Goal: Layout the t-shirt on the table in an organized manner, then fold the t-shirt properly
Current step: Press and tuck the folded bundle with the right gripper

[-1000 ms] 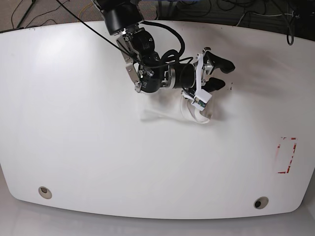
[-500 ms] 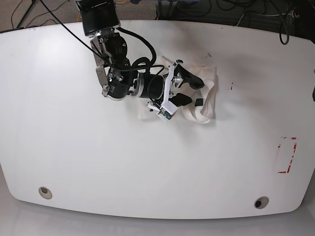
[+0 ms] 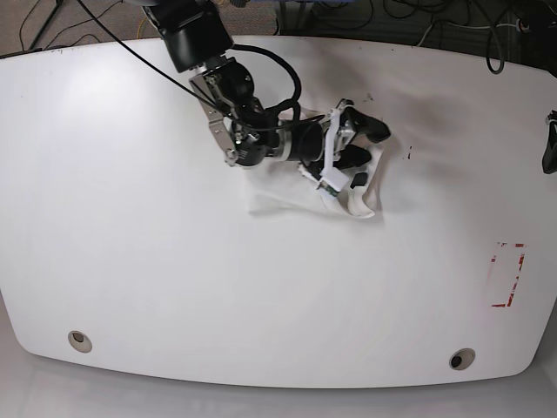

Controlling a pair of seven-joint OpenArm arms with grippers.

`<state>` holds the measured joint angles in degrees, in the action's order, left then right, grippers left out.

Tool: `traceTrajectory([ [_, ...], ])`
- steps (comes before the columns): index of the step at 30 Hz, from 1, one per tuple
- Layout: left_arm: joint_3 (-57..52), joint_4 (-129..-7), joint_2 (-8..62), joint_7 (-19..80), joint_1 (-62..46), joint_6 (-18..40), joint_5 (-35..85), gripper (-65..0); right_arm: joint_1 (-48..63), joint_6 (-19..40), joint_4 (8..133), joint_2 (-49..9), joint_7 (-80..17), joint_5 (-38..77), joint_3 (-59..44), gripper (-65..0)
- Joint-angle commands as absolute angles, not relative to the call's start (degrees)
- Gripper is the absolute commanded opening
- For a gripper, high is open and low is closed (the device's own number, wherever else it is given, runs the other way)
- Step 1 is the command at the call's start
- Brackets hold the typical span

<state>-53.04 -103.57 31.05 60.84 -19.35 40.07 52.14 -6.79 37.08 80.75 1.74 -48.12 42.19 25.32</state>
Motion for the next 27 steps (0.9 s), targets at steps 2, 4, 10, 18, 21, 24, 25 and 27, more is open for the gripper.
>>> traceTrajectory([
  [2,-53.41,-104.48,32.57,59.65,-19.30,40.00,52.97,-22.9,-8.92,37.67,79.52,4.26,-46.11,43.91,28.53,-26.5],
  [4,-53.41,-104.48,32.57,59.65,-19.30,40.00,52.97,-22.9,-9.10,37.67,79.08,4.44,-45.85,43.91,29.49,-26.5],
  [10,-52.88,-104.57,32.66,59.65,-19.30,40.00,52.97,-22.9,-9.19,37.58,83.47,3.74,-46.29,44.44,28.88,-26.5],
  [18,-45.76,-110.81,32.66,59.56,-19.30,40.00,52.44,-23.1,-8.75,33.27,96.92,-4.00,-48.48,44.44,25.10,-26.5],
  [21,-41.36,-113.80,31.87,59.38,-19.03,40.00,50.33,-23.2,-8.75,32.13,98.77,-7.43,-48.40,44.44,22.81,-26.5],
  [24,-37.49,-114.33,29.41,58.86,-18.24,40.00,47.78,-26.9,-8.66,32.04,98.77,-9.54,-48.40,44.09,20.53,-26.6],
  [25,-36.62,-114.42,28.79,58.51,-17.71,40.00,47.08,-28.2,-8.66,32.04,98.77,-10.15,-48.40,43.91,19.91,-26.8],
  [27,-34.33,-114.42,26.95,57.27,-16.40,40.00,45.23,-33.2,-8.57,32.04,98.51,-11.65,-48.31,43.91,18.42,-28.4],
])
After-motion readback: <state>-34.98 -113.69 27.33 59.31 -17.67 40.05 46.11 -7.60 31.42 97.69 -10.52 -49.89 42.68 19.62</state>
